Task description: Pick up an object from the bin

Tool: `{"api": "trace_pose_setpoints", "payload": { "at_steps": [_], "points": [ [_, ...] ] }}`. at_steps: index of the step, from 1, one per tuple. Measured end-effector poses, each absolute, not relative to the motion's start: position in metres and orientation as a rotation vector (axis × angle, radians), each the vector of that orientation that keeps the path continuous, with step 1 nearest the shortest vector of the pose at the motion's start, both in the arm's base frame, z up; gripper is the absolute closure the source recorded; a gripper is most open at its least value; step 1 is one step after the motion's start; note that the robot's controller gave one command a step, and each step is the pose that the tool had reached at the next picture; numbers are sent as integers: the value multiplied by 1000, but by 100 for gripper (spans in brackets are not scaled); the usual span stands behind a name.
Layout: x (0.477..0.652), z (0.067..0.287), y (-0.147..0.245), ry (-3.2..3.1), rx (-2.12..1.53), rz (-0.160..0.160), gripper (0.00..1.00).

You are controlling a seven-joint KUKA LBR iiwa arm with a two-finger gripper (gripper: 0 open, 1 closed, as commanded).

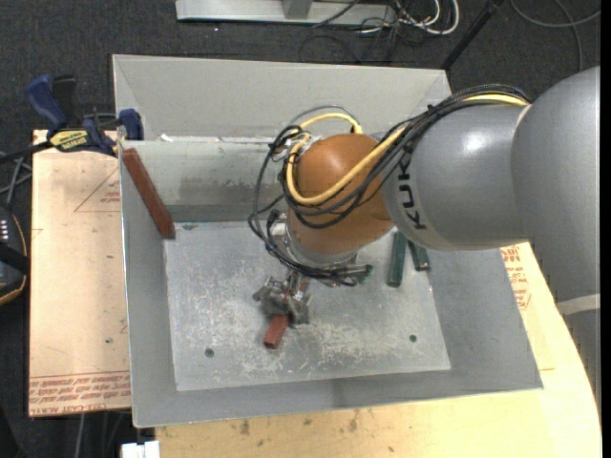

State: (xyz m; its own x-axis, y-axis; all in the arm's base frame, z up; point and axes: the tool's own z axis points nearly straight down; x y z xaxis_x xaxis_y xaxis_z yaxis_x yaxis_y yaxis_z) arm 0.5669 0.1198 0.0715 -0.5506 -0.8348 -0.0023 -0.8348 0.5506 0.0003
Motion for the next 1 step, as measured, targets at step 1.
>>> {"api": "trace_pose_setpoints", "payload": {
  "at_steps": [1],
  "points": [
    [516, 270, 126, 2837, -1351, 4, 100]
  ]
}}
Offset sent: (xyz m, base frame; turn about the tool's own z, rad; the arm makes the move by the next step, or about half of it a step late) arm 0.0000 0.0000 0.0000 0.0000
